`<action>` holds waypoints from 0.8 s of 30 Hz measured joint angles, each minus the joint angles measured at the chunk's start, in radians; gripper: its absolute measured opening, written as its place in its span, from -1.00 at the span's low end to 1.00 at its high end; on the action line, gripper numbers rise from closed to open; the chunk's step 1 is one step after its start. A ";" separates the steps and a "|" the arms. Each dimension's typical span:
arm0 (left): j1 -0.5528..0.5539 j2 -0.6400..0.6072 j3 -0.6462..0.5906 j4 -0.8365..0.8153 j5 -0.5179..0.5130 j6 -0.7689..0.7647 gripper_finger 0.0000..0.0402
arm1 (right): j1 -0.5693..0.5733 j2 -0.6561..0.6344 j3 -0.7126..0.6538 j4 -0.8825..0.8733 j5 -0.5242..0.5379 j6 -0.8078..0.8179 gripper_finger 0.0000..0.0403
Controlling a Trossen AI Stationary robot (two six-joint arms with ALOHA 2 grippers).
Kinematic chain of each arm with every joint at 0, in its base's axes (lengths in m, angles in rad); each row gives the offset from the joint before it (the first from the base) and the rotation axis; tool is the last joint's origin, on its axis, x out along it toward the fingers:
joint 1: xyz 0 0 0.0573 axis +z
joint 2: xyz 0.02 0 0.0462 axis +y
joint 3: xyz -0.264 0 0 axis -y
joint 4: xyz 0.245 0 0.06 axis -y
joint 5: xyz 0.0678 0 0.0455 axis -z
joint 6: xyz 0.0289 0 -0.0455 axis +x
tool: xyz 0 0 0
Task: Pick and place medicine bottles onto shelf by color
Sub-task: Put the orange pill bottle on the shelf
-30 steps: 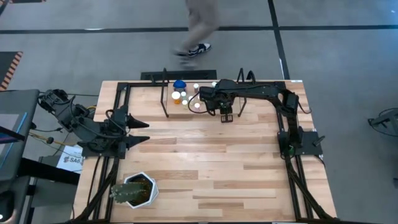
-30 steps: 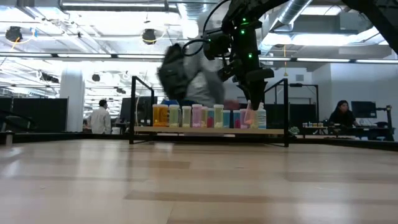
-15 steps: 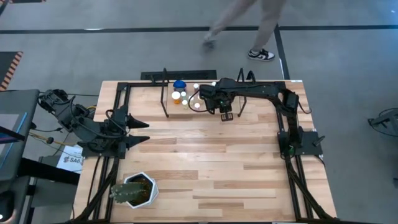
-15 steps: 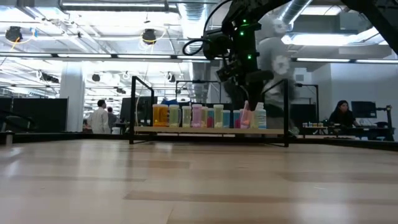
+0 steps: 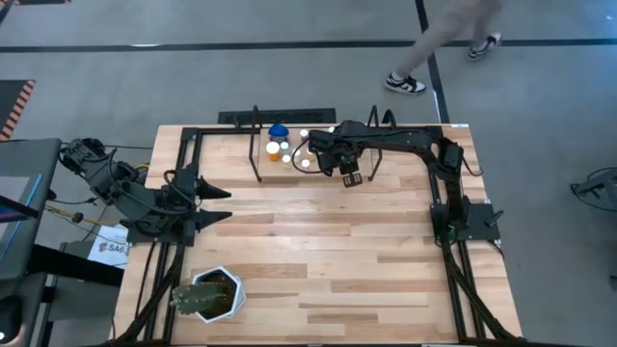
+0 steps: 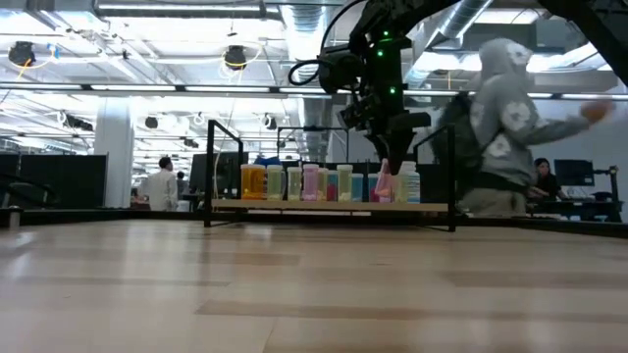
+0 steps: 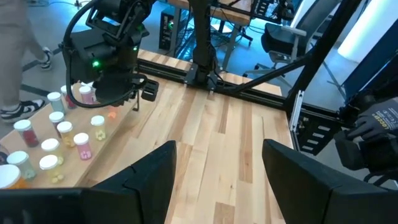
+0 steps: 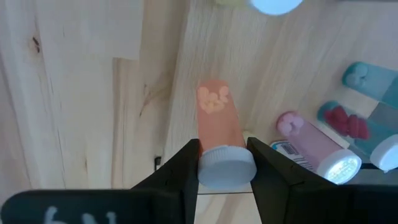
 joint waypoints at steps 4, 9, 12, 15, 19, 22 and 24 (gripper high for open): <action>0.000 -0.001 0.000 0.000 0.000 0.023 0.13 | -0.009 0.000 0.000 -0.001 0.000 -0.002 -0.30; 0.000 -0.012 0.001 0.000 -0.004 0.040 0.13 | -0.018 0.000 0.000 -0.001 0.000 -0.002 -0.31; 0.000 -0.014 0.001 0.001 -0.005 0.041 0.13 | -0.017 0.000 0.000 -0.007 0.000 -0.018 -0.31; 0.000 -0.017 0.001 0.000 -0.005 0.041 0.13 | -0.013 0.000 0.000 -0.001 0.000 -0.047 -0.30; 0.000 -0.019 0.001 0.001 -0.005 0.039 0.13 | -0.009 0.000 0.000 0.001 0.000 -0.051 -0.29; 0.000 -0.020 0.001 0.001 -0.005 0.036 0.13 | -0.010 0.000 0.000 0.001 0.000 -0.055 -0.29; 0.000 -0.020 0.001 0.001 -0.005 0.035 0.13 | -0.010 0.000 0.000 0.002 0.000 -0.066 -0.29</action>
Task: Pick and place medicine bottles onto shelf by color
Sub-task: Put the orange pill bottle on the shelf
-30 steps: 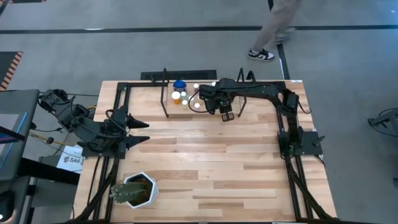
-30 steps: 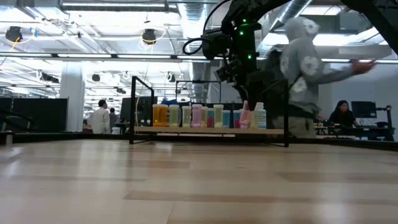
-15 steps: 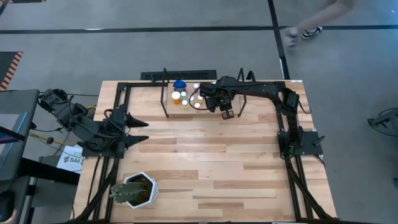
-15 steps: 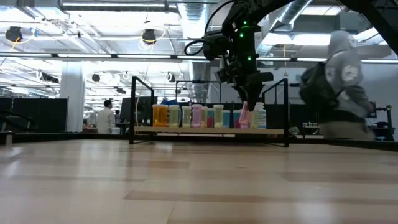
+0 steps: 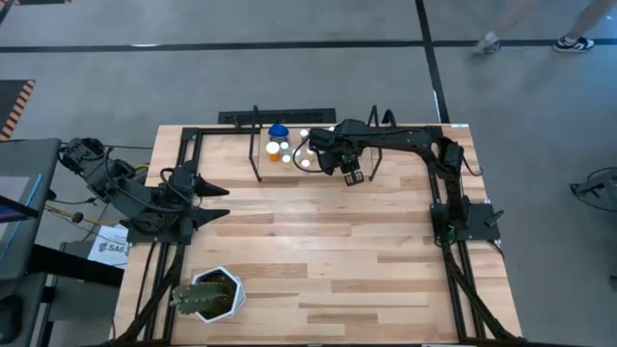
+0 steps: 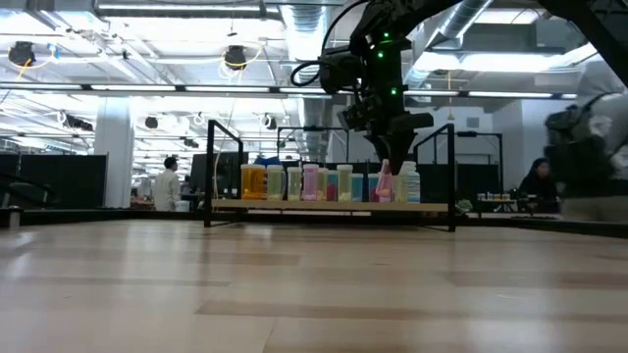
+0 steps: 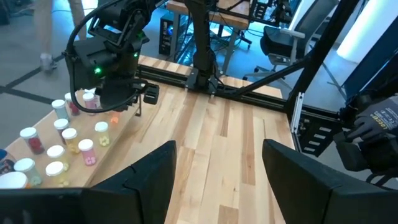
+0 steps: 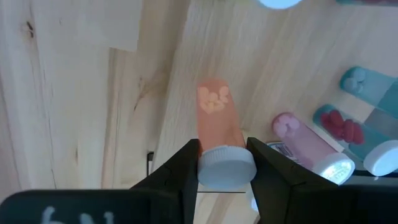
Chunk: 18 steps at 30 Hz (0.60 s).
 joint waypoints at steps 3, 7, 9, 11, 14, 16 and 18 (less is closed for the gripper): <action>0.000 0.000 0.000 0.000 0.000 -0.001 0.13 | 0.000 0.000 0.000 0.003 0.000 -0.002 -0.29; 0.000 0.000 0.000 0.000 0.000 0.000 0.13 | 0.000 0.000 0.000 0.009 0.000 -0.004 -0.30; 0.000 0.000 0.000 0.000 0.000 -0.001 0.13 | 0.000 0.000 0.000 0.016 0.000 -0.006 -0.29; 0.000 0.000 0.000 0.000 -0.001 -0.001 0.13 | 0.000 0.000 0.000 0.017 0.000 -0.006 -0.29; 0.000 0.000 0.000 0.000 -0.001 -0.001 0.13 | 0.000 0.000 -0.001 0.017 0.000 -0.024 -0.29; 0.000 0.000 0.000 0.000 -0.001 -0.001 0.13 | 0.000 0.000 -0.001 0.022 0.000 -0.037 -0.30; 0.000 0.000 0.000 0.000 -0.001 -0.001 0.13 | 0.000 0.000 -0.001 0.025 0.000 -0.038 -0.30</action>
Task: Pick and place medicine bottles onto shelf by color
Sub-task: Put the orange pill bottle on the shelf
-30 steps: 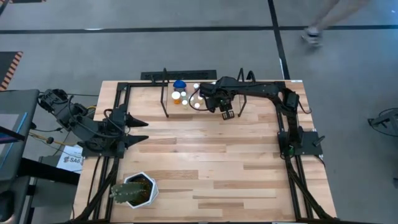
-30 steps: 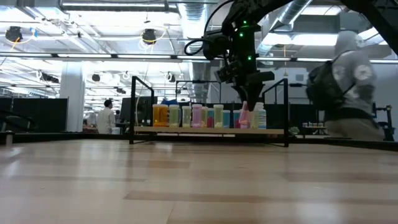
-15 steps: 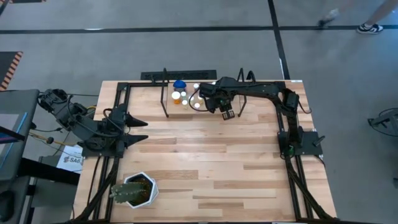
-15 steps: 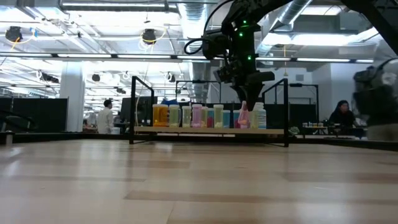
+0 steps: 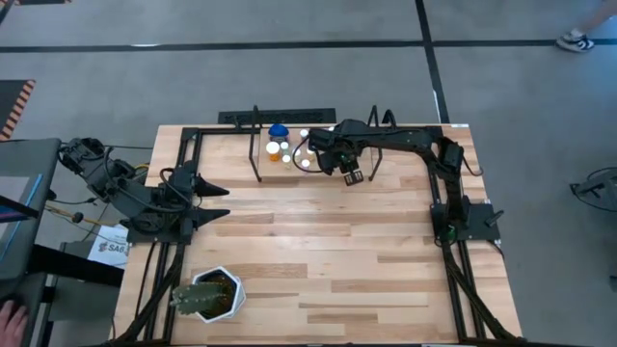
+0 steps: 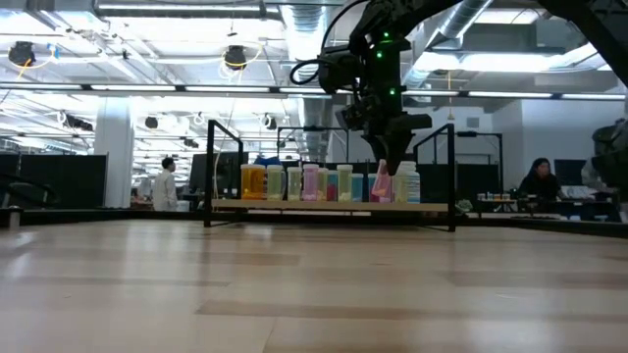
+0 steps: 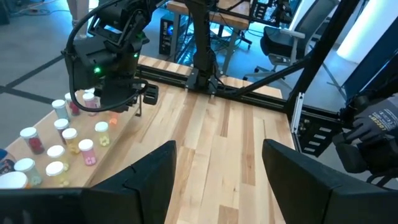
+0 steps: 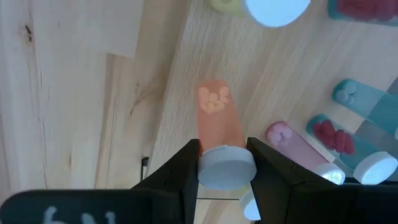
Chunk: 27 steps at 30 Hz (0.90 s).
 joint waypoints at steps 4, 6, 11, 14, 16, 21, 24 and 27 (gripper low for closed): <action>0.000 0.000 0.000 0.000 0.000 0.000 0.13 | -0.004 0.000 0.000 0.000 0.000 -0.002 -0.29; 0.000 0.000 0.000 0.000 0.000 0.000 0.13 | -0.006 0.000 -0.009 0.013 0.000 -0.009 -0.28; 0.000 0.000 0.000 0.000 0.001 -0.002 0.13 | -0.006 0.000 -0.065 0.024 0.006 -0.017 -0.29; 0.000 0.000 0.000 0.001 0.002 0.003 0.13 | -0.006 0.000 -0.080 0.031 0.006 -0.010 -0.29; 0.000 0.000 0.000 0.002 0.001 0.004 0.13 | -0.006 0.000 -0.080 0.042 0.007 0.005 -0.30; 0.000 0.000 0.000 0.004 0.000 0.006 0.13 | -0.005 0.000 -0.080 0.041 0.032 0.008 -0.28; 0.000 0.000 0.000 0.004 0.000 0.006 0.13 | 0.000 0.000 -0.080 0.038 0.035 0.016 -0.29; 0.000 0.000 0.000 0.004 0.000 0.006 0.13 | 0.009 0.000 -0.080 0.008 0.060 0.045 -0.30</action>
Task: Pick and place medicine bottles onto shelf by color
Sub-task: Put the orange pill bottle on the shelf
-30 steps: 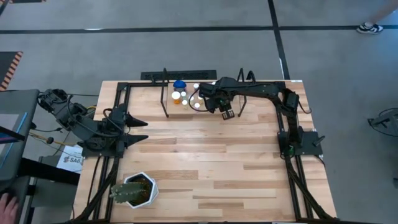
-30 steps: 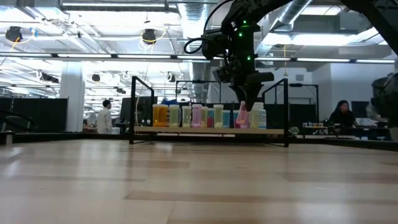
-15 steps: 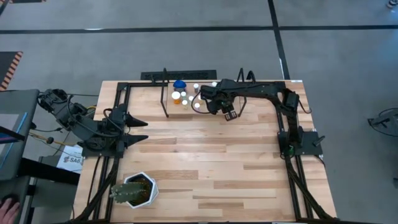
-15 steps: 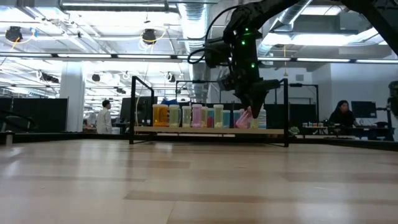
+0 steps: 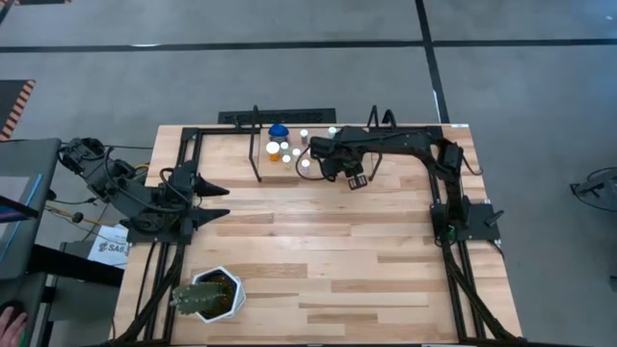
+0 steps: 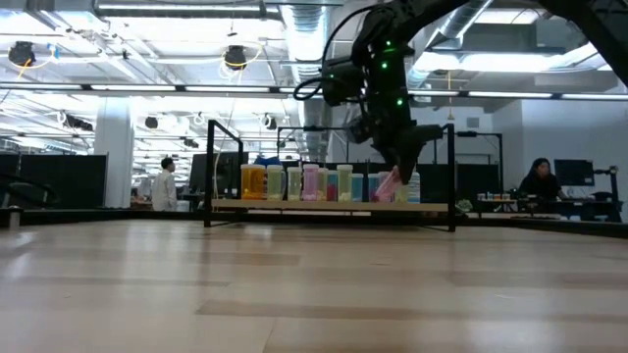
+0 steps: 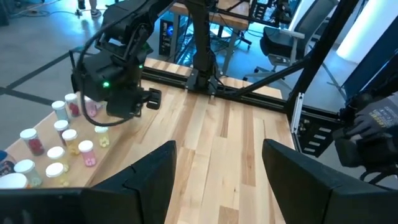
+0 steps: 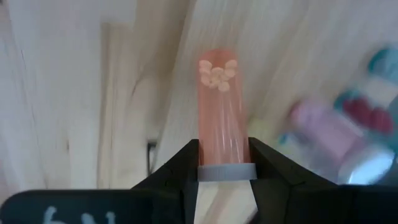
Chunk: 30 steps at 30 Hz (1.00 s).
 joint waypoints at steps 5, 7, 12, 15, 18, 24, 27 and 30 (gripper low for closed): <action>0.000 0.007 0.000 0.001 -0.040 0.003 0.13 | 0.030 -0.001 0.050 -0.169 0.044 0.119 -0.30; 0.002 0.016 -0.001 0.001 -0.069 0.023 0.13 | 0.047 -0.008 0.077 -0.227 0.046 0.174 -0.30; 0.036 0.040 -0.001 0.039 -0.101 0.067 0.13 | 0.112 -0.071 0.134 -0.290 0.045 0.275 -0.32; 0.061 0.072 -0.001 0.041 -0.095 0.072 0.13 | 0.166 -0.131 0.157 -0.293 0.035 0.329 -0.31; 0.093 0.124 -0.001 0.044 -0.053 0.082 0.13 | 0.236 -0.189 0.192 -0.326 -0.001 0.426 -0.30; 0.178 0.272 -0.001 0.222 0.097 0.241 0.13 | 0.406 -0.242 0.245 -0.343 -0.062 0.639 -0.31; 0.227 0.360 -0.001 0.335 0.201 0.316 0.13 | 0.502 -0.239 0.263 -0.341 -0.088 0.717 -0.31; 0.260 0.457 -0.001 0.441 0.280 0.374 0.13 | 0.588 -0.223 0.265 -0.342 -0.090 0.757 -0.29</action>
